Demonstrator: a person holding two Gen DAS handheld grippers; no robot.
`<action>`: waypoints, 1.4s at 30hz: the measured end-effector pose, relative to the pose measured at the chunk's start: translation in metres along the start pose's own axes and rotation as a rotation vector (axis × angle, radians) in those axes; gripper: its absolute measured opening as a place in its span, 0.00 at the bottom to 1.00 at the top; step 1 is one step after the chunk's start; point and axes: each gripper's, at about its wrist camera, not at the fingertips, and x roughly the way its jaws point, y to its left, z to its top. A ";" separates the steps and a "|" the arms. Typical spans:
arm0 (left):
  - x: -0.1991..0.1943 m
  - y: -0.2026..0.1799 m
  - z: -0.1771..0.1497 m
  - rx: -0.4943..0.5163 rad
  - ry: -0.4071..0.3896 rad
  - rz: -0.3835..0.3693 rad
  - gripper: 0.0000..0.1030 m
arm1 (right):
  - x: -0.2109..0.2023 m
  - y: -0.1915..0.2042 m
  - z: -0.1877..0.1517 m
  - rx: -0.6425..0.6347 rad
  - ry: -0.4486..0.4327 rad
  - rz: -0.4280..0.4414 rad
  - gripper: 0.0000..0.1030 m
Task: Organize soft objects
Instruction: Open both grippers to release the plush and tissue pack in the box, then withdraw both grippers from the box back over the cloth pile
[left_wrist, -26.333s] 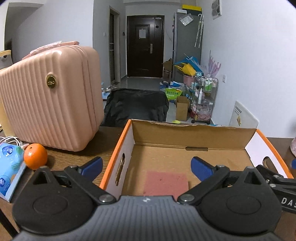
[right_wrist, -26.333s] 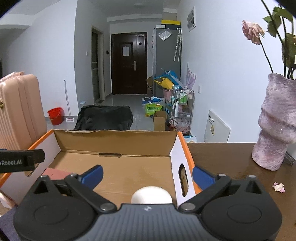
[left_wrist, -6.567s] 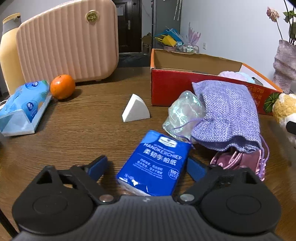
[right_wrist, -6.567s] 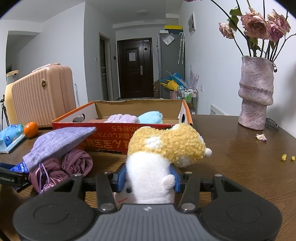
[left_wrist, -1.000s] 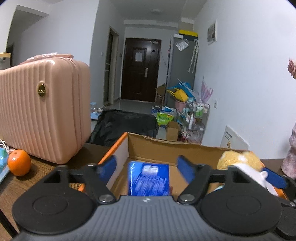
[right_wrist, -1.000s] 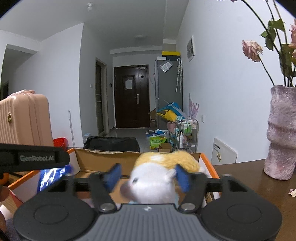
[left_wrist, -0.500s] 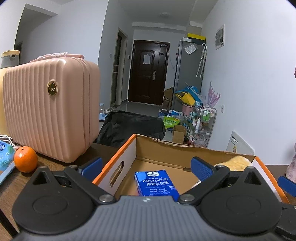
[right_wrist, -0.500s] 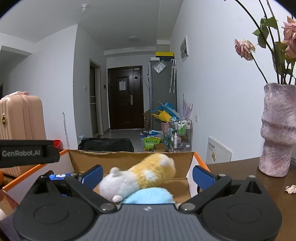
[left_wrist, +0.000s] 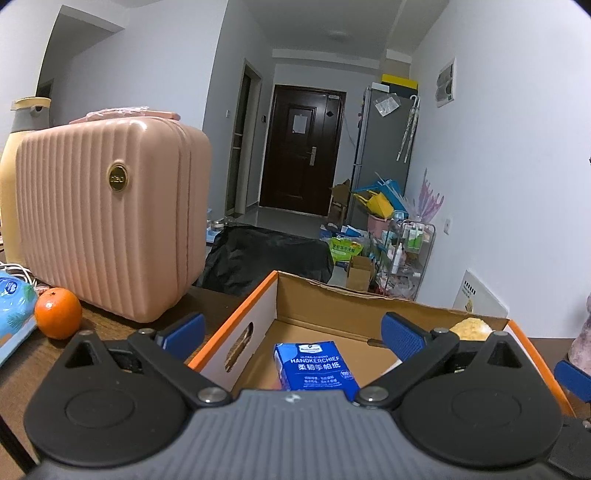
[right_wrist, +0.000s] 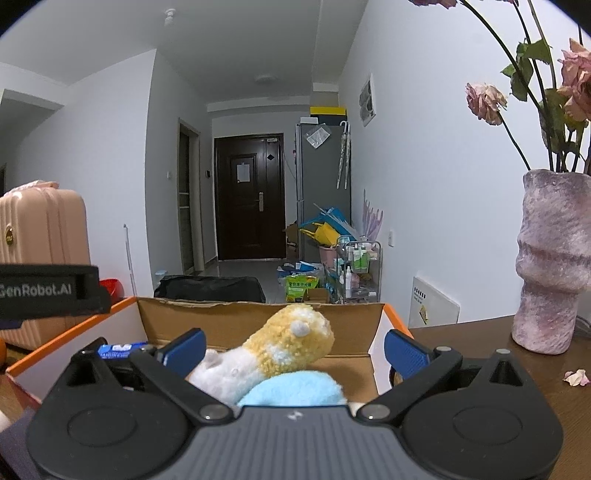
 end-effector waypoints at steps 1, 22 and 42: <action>-0.001 0.001 0.000 -0.001 -0.001 0.000 1.00 | -0.002 0.001 -0.001 -0.006 -0.003 0.000 1.00; -0.051 0.023 -0.014 0.009 -0.027 0.005 1.00 | -0.062 0.006 -0.014 -0.060 -0.054 -0.012 1.00; -0.112 0.056 -0.033 0.041 -0.019 -0.002 1.00 | -0.127 0.013 -0.027 -0.070 -0.062 0.002 1.00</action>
